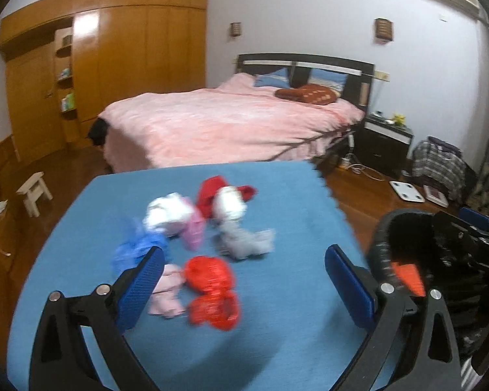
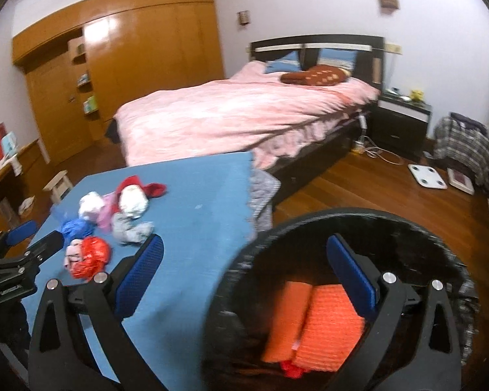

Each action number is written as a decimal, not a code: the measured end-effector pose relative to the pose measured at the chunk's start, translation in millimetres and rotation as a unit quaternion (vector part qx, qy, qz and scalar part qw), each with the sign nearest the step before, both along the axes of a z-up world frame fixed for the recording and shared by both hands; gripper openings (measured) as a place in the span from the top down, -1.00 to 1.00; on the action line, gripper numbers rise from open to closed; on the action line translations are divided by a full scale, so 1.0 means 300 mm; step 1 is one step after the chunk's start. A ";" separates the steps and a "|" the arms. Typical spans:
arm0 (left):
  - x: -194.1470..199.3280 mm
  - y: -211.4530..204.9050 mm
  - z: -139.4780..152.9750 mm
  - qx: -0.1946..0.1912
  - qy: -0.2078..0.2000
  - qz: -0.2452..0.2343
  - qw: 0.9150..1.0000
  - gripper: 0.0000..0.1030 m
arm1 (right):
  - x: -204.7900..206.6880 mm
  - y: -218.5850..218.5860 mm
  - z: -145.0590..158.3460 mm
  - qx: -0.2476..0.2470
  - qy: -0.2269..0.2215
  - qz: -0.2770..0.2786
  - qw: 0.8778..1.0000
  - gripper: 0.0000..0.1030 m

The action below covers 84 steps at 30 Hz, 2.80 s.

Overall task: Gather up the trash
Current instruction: 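Move both tools back over the remaining items on the table, then grasp the pink sock bundle with the left tool, then grasp the red plastic bag with the right tool while the left tool holds the sock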

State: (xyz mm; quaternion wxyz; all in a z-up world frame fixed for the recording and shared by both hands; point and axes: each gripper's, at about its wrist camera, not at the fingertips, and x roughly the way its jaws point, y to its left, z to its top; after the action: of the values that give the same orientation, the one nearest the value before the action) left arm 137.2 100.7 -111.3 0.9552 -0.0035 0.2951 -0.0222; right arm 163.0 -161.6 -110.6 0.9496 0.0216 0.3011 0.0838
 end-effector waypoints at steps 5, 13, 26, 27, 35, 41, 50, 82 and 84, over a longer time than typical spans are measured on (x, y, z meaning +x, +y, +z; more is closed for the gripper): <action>0.001 0.108 -0.041 0.000 0.008 0.034 0.999 -0.87 | 0.029 0.121 -0.023 -0.005 0.002 0.031 1.000 -0.89; 0.020 0.218 -0.142 -0.004 0.039 0.057 0.998 -0.64 | 0.078 0.244 -0.091 -0.013 0.017 0.055 0.998 -0.89; 0.105 0.270 -0.275 -0.029 0.099 0.056 0.993 -0.08 | 0.111 0.318 -0.163 -0.029 0.039 0.071 0.996 -0.89; 0.109 0.269 -0.279 -0.031 0.102 0.055 0.993 -0.06 | 0.113 0.321 -0.164 -0.029 0.040 0.071 0.996 -0.89; 0.144 0.271 -0.312 -0.040 0.124 0.053 0.990 0.30 | 0.119 0.344 -0.170 -0.032 0.042 0.082 0.995 -0.89; 0.136 0.279 -0.299 -0.042 0.117 0.059 0.990 0.53 | 0.122 0.364 -0.173 -0.031 0.044 0.087 0.995 -0.89; 0.059 0.335 -0.252 -0.041 0.100 0.066 0.992 0.53 | 0.119 0.448 -0.175 -0.021 0.049 0.110 0.992 -0.89; -0.034 0.471 -0.247 -0.049 0.087 0.102 0.990 0.53 | 0.177 0.737 -0.297 -0.022 0.129 0.183 0.974 0.10; -0.037 0.464 -0.242 -0.048 0.086 0.101 0.990 0.53 | 0.179 0.731 -0.296 -0.018 0.132 0.184 0.974 0.20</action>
State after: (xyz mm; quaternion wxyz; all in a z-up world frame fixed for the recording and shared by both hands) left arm 126.0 239.9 -183.9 0.9224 -0.0807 0.3729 0.0604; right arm 216.6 57.7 -199.5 0.8699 -0.0400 0.4244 0.2483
